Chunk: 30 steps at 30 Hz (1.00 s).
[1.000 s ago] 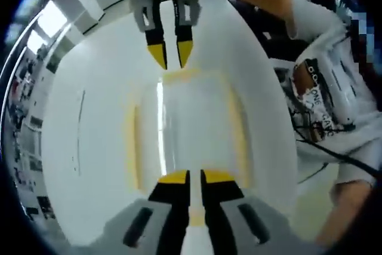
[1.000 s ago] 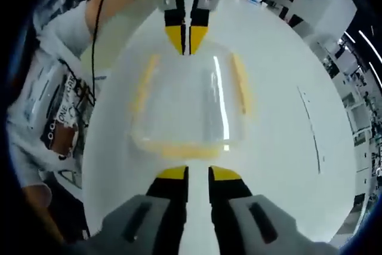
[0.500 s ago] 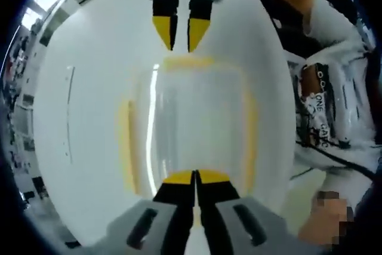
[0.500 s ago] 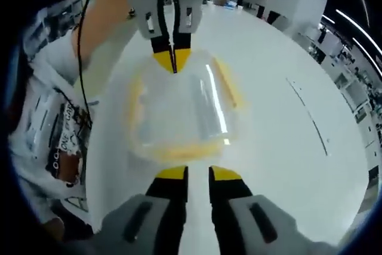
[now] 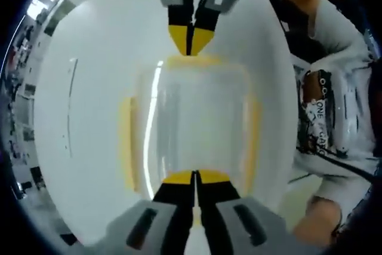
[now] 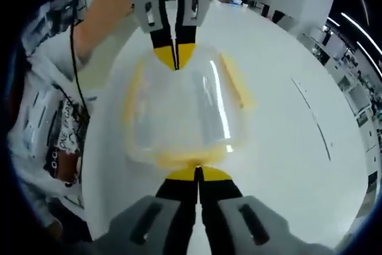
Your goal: Snap each plastic latch of the storage box into its locked position after aligning the lid with the box until every specified latch is closed and the lid sits flush.
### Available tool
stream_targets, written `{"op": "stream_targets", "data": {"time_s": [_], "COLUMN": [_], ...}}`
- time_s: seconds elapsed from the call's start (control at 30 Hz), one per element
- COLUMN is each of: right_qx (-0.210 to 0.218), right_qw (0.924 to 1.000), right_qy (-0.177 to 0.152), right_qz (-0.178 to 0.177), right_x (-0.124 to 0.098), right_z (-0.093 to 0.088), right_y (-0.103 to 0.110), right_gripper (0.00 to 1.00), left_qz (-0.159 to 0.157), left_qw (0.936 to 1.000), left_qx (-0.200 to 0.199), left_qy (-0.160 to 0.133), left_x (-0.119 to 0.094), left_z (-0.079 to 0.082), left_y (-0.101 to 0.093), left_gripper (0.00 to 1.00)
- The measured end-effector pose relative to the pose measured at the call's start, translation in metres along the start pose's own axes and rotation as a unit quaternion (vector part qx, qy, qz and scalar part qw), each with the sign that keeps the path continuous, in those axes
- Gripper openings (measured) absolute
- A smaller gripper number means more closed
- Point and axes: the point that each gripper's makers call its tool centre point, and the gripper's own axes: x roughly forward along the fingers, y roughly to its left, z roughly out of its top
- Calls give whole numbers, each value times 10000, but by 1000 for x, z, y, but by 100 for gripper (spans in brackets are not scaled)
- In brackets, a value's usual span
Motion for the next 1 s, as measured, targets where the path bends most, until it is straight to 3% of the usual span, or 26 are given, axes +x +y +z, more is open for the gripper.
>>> {"op": "stream_targets", "data": {"time_s": [0.4,0.67,1.0], "right_qx": [81,-48,67], "right_qw": [9995,9997,9999], "right_qy": [288,201,152], "right_qz": [-19,-145,-43], "right_x": [6,6,7], "right_z": [-2,-1,0], "right_y": [4,8,10], "right_gripper": [0,0,0], "left_qz": [41,113,101], "left_qw": [10000,9996,9995], "left_qx": [-53,-102,-70], "left_qy": [58,224,290], "left_x": [0,1,2], "left_z": [0,-2,-4], "left_y": [0,-2,-2], "left_gripper": [0,0,0]}}
